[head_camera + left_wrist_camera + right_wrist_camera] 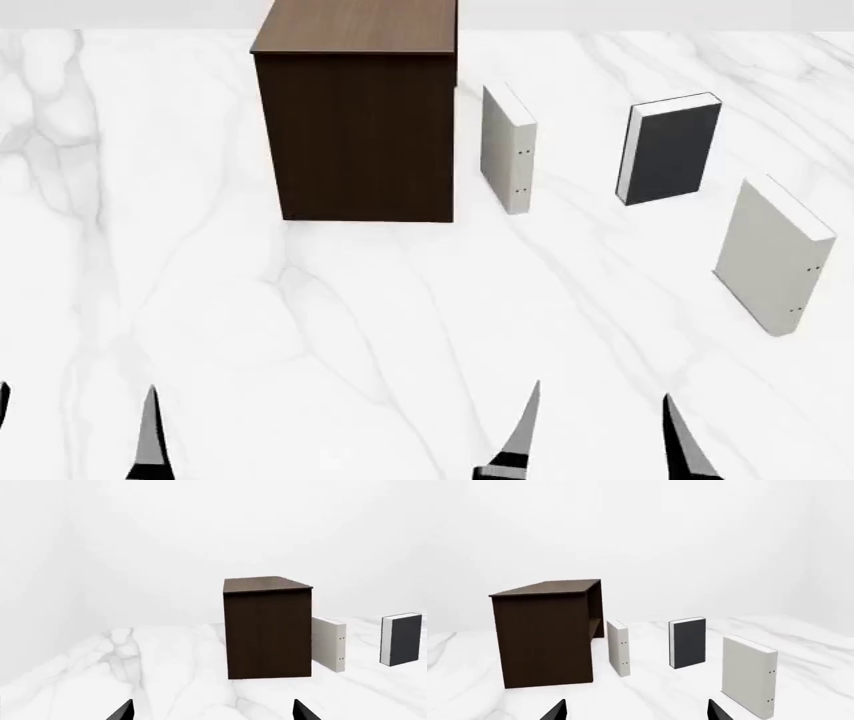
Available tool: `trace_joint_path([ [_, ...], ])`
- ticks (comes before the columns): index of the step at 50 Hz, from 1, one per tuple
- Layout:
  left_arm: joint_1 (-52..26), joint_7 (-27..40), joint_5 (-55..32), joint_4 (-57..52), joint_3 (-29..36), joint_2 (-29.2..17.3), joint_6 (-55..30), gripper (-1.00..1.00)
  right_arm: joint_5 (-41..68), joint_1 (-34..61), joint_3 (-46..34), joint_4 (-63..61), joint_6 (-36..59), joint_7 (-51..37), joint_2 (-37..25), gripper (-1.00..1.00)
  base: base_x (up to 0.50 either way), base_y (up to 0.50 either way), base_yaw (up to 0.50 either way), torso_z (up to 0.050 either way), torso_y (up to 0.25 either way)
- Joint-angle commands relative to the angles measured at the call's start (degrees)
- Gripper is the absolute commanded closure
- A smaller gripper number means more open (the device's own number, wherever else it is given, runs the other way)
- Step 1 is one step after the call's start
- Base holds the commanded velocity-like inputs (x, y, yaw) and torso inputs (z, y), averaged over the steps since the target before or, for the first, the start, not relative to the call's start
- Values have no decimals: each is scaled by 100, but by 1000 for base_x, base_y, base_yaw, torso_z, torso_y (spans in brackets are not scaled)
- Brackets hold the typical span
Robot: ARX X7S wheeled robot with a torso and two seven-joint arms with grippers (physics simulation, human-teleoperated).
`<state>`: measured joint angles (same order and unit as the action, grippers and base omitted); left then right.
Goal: Pick up the book in the middle and place it on the cabinet shelf.
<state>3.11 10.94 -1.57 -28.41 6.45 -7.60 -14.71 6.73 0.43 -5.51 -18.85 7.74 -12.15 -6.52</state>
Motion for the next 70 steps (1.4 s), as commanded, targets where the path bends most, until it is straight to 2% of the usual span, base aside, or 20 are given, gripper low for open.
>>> trace_joint_path([
  [1,84,-102,-3,-1484,-74,-29,-669,-100,-37,-29,-37,-1462,740,37,-51,-100,0,0,0,0,0],
  [10,59,-17,5,-2009,-34,-92,-958,-100,66,12,-44,-1999,1013,-54,-133,-100,0,0,0,0,0],
  [42,-11,169,-99,-2119,73,-221,-1086,-100,262,72,-204,-2058,962,-174,-289,-100,4,0,0,0,0],
  [70,-7,287,-202,-2145,127,-334,-1061,-100,408,72,-265,-2057,876,-269,-403,-100,484,0,0,0,0],
])
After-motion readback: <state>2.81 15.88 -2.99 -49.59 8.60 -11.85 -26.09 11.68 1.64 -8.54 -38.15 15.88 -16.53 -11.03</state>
